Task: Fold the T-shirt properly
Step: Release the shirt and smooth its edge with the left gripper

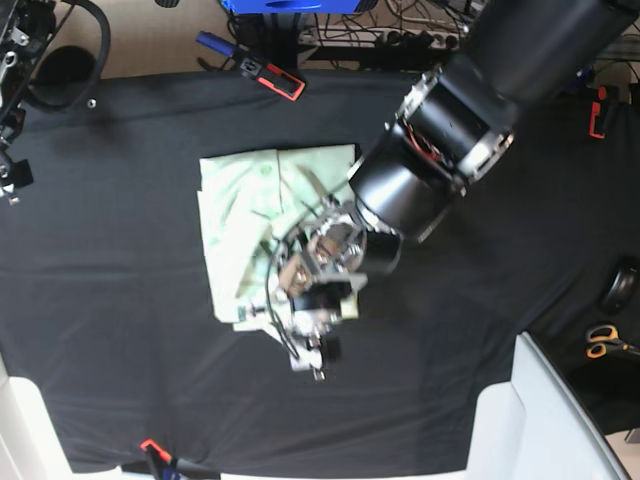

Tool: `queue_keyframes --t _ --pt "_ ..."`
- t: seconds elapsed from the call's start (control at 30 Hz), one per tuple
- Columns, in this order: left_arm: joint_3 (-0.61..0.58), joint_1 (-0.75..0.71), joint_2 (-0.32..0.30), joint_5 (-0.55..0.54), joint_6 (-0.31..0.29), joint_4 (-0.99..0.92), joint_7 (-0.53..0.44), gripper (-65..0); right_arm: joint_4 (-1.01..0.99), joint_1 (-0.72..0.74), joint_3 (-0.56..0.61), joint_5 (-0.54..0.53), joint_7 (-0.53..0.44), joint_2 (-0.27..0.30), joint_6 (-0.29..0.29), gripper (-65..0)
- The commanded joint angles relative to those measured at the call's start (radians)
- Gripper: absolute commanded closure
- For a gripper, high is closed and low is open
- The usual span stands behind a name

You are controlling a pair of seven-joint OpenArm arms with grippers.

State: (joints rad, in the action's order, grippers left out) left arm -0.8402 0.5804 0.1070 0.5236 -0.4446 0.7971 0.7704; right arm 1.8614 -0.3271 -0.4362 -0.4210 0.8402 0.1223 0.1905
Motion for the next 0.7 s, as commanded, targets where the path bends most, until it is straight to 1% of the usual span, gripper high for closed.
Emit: queue_keyframes --t 0.0,0.2,0.53,0.67 --pt "-0.001 0.036 0.012 0.011 0.01 0.015 0.001 -53.2 0.016 0.004 -0.003 0.009 -0.019 0.014 -0.004 -48.9" --pt "0.011 0.08 0.009 0.008 0.01 0.023 0.001 -53.7 0.016 0.016 0.0 0.009 -0.019 0.014 -0.004 -48.9" --pt "0.008 0.077 0.006 0.01 0.01 0.017 0.001 -53.9 0.014 0.018 0.0 0.009 -0.019 0.014 -0.004 -48.9" --pt "0.0 0.079 -0.013 0.011 0.01 0.021 0.001 -53.7 0.014 0.018 0.0 0.009 -0.019 0.014 -0.004 -48.9"
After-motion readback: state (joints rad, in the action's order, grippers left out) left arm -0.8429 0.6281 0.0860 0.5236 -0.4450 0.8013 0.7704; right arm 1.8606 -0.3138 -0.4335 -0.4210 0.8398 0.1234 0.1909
